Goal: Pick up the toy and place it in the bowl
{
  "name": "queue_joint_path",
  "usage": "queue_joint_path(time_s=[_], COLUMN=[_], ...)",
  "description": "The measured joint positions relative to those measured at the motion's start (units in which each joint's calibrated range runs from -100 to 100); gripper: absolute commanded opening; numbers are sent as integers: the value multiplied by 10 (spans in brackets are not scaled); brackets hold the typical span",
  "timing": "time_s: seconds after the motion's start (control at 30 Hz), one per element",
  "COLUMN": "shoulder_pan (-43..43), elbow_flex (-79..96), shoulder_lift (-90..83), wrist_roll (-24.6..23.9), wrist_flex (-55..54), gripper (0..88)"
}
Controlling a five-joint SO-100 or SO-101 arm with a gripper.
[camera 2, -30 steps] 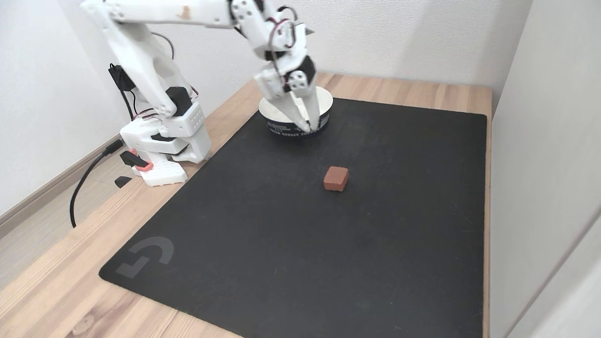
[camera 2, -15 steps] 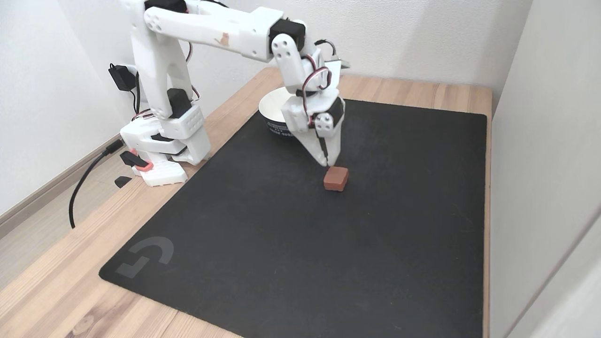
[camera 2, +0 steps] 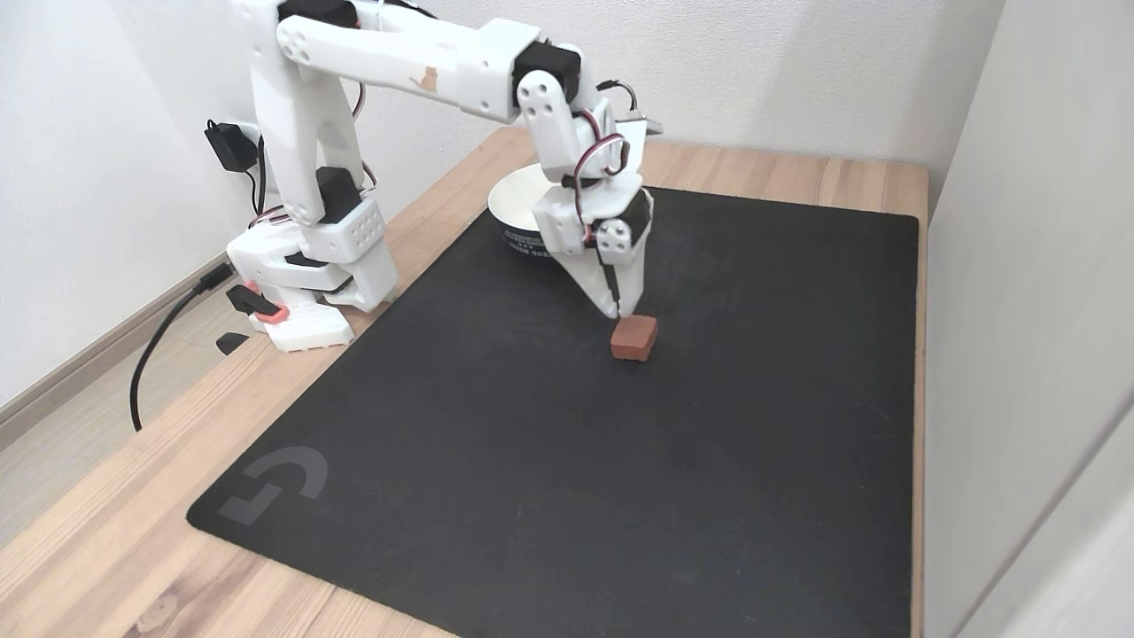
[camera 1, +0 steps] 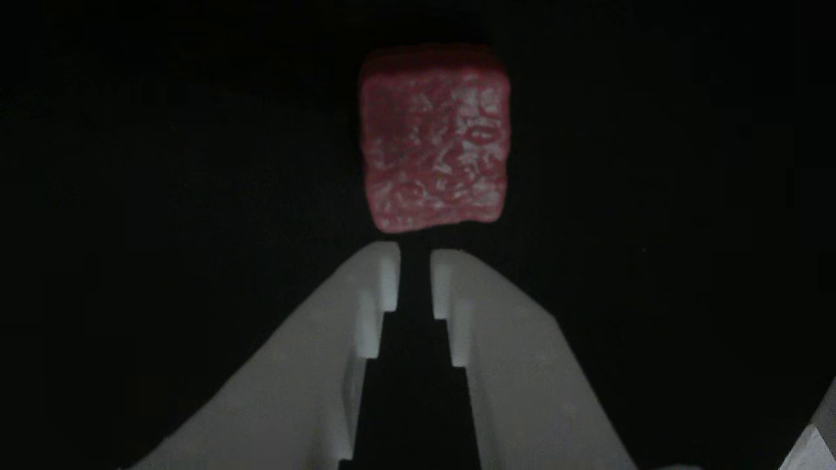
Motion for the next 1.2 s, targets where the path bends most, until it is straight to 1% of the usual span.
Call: queue_joint_path(time_s=[0.03, 0.07, 0.13, 0.2, 0.37, 0.7, 1.0, 1.2], shoulder_pan=[0, 0, 0, 0, 0, -8, -8, -9], elbow_flex=[0, 0, 0, 0, 0, -1, -1, -4], shoulder_lift=[0, 0, 0, 0, 0, 33, 35, 57], wrist_roll=[0, 0, 0, 0, 0, -2, -2, -1], wrist_flex=[0, 0, 0, 0, 0, 57, 56, 14], gripper=[188, 282, 344, 380, 380, 380, 379, 379])
